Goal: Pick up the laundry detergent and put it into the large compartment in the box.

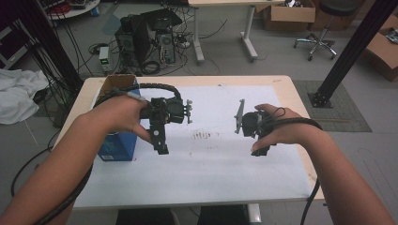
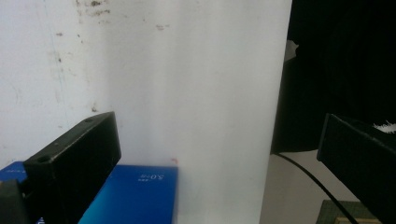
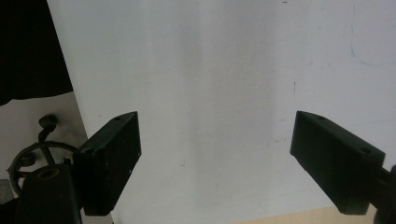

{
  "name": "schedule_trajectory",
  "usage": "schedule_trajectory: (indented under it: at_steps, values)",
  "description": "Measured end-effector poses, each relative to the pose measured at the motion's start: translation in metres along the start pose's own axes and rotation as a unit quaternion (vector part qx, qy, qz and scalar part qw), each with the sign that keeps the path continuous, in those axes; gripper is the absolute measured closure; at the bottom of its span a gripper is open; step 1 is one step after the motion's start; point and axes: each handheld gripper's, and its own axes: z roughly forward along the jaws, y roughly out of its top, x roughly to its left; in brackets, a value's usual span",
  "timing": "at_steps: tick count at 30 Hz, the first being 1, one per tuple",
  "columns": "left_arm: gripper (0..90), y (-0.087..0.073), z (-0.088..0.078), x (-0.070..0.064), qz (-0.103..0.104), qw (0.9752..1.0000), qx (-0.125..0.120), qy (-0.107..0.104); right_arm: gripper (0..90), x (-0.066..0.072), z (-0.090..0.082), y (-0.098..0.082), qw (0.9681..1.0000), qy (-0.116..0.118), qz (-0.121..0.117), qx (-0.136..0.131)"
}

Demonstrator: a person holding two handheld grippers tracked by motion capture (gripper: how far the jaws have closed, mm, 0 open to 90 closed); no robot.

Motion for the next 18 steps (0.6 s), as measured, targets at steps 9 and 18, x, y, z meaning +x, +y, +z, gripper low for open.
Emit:
schedule_trajectory:
  at_steps: [9, 18]
  values:
    - [0.1, -0.0034, -0.0016, 0.0017, -0.002, 1.0, -0.009, -0.001, 16.5, -0.001, 0.0007, 0.0005, 1.0, 0.002, 0.003, 0.005]
    - [0.1, -0.0048, -0.0014, 0.0032, -0.003, 0.9999, -0.009, -0.004, 16.5, -0.0028, 0.0008, 0.0019, 1.0, -0.001, 0.006, 0.005]
